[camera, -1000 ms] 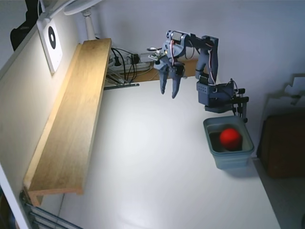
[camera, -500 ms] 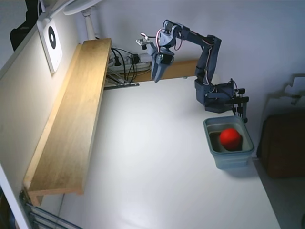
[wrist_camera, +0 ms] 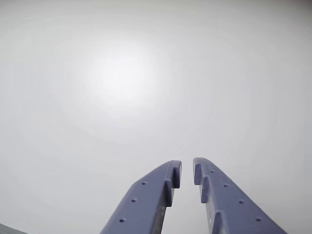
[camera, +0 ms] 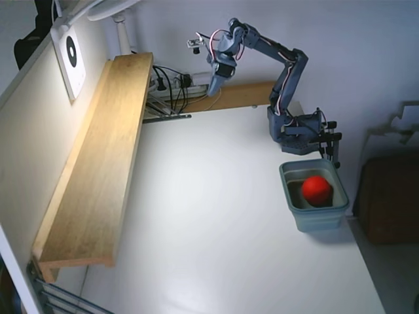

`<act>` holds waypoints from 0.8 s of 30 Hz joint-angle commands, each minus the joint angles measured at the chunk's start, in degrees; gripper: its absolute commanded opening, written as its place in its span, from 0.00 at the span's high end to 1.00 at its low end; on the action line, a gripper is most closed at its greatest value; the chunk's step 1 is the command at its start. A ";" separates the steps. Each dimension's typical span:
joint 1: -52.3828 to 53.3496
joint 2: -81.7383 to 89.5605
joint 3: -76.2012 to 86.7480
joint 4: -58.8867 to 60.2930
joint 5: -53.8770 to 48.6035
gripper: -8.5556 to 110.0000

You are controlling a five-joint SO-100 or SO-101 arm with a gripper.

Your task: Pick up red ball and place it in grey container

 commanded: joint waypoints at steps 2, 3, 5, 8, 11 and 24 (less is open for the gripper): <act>3.69 3.43 0.73 0.92 0.18 0.94; 4.39 3.70 0.89 1.01 0.18 0.94; 5.41 4.10 1.12 1.13 0.18 0.95; 6.61 4.57 1.39 1.29 0.18 0.95; 7.29 4.84 1.54 1.37 0.18 0.95; 7.41 4.89 1.57 1.39 0.18 0.95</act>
